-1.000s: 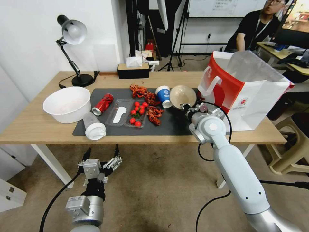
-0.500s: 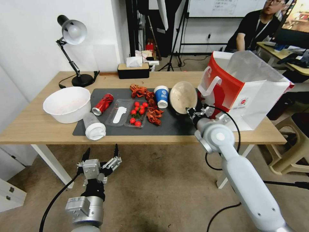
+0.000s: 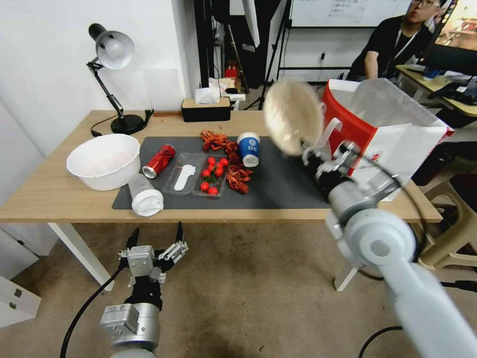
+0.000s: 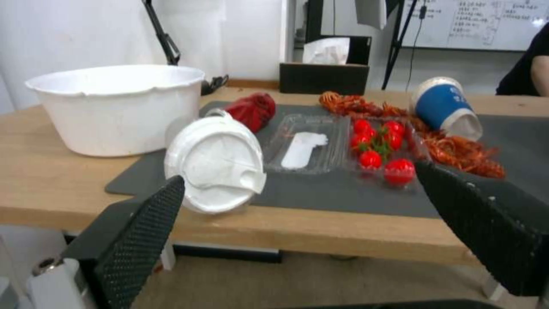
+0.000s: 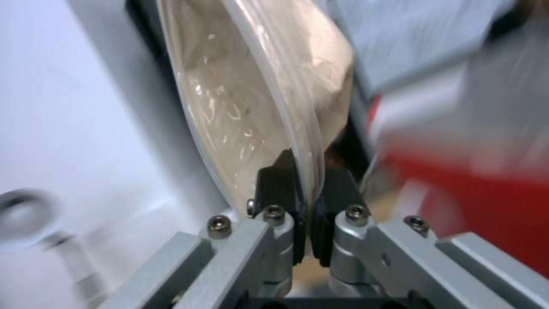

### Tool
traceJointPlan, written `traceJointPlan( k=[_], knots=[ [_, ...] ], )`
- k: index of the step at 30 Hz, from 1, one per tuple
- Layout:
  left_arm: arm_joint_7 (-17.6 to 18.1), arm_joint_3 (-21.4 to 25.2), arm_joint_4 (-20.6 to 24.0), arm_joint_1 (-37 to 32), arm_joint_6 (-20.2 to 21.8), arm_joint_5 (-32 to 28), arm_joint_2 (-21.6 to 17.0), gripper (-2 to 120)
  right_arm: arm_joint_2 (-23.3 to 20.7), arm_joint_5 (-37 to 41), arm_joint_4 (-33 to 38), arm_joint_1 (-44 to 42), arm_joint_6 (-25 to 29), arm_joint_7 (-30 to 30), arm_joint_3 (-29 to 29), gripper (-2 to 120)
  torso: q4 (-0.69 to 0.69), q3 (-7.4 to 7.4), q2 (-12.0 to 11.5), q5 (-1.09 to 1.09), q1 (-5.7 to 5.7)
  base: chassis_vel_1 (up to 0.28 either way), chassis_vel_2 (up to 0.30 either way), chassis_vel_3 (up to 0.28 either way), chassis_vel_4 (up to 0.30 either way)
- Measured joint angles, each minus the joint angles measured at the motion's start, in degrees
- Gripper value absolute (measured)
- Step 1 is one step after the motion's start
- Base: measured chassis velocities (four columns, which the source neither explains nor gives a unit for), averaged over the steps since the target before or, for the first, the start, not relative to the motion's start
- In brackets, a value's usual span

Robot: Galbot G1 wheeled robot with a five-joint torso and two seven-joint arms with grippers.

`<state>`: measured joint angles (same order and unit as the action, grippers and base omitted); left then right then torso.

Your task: Pick up the trash from the table and place it into the takeout bag.

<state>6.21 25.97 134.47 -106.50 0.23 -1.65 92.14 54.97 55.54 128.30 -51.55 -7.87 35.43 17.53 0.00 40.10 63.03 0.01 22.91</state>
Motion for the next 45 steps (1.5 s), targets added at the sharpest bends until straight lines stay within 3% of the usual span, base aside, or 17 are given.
traceJointPlan(
  k=[5,10,17,33,45],
  knots=[
    [-0.03,0.01,0.24,-0.16,-0.17,0.04,0.0,100,-4.56,-6.73,-3.12,5.15,-3.4,4.77,2.64,0,0.0,0.0,0.0,-0.01,0.0,0.0,0.0,0.0,0.0],
    [-0.05,-0.02,0.25,-0.17,-0.17,0.1,0.0,100,-7.07,-14.58,-8.81,7.33,-4.56,5.54,4.88,0,0.01,0.01,0.0,0.02,0.01,0.0,0.0,0.0,0.0],
    [-0.37,-0.65,0.23,-0.15,-0.14,0.57,0.0,100,-8.06,-13.66,-11.02,7.54,-8.8,6.81,5.74,1,0.01,0.0,0.0,-0.01,0.0,0.0,0.0,0.0,0.0],
    [-0.46,-0.69,0.17,-0.13,-0.09,0.67,0.0,100,-6.48,-12.19,-11.94,7.48,-9.7,4.06,4.62,59,0.01,0.0,0.0,-0.02,0.01,0.0,0.0,0.0,0.0],
    [-0.4,-0.66,0.17,-0.07,-0.09,0.62,0.0,100,-5.57,-8.15,-7.0,3.54,-0.68,-5.12,3.95,99,0.01,0.0,0.0,-0.02,0.0,0.0,0.0,0.0,0.0]
  ],
)
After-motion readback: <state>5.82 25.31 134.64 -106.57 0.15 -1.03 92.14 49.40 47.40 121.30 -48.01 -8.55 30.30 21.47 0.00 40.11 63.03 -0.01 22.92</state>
